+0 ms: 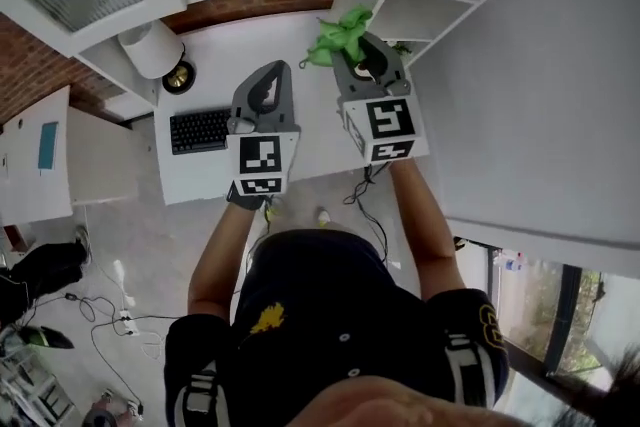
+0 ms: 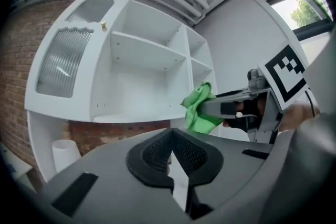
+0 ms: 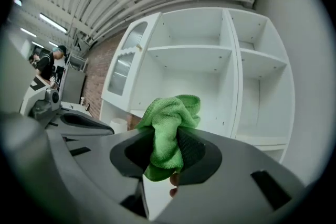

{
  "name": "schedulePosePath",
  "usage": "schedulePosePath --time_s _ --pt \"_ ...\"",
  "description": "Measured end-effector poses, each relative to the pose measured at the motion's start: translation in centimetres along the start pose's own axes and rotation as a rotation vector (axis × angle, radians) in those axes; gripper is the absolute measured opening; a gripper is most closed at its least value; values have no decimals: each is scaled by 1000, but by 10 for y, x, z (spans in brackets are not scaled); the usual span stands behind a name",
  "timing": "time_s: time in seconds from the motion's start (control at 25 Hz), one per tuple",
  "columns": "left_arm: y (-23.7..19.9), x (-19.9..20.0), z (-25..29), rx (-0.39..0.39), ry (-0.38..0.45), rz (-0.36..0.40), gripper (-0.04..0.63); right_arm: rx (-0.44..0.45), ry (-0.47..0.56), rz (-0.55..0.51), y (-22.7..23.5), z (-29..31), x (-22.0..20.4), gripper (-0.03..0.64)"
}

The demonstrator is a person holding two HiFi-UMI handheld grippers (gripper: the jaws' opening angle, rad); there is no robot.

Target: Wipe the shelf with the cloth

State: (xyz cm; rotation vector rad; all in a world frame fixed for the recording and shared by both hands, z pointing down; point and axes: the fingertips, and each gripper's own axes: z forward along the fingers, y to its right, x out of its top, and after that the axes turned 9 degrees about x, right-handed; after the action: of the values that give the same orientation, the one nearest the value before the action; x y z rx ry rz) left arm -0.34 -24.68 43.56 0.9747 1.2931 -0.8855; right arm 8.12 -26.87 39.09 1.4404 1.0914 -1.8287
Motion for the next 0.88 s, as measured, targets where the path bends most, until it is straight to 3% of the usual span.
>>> schedulePosePath --time_s 0.16,0.32,0.48,0.72,0.88 --pt "20 -11 -30 113 -5 8 9 99 13 52 -25 -32 -32 94" --pt "51 -10 -49 187 7 89 9 167 24 86 -33 -64 -52 94" --pt "51 -25 -91 274 -27 63 9 220 51 156 -64 -87 -65 94" --pt "37 -31 -145 324 -30 65 9 231 55 204 -105 -116 -72 94" --pt "22 -34 -179 313 -27 75 9 203 63 198 -137 -126 -59 94"
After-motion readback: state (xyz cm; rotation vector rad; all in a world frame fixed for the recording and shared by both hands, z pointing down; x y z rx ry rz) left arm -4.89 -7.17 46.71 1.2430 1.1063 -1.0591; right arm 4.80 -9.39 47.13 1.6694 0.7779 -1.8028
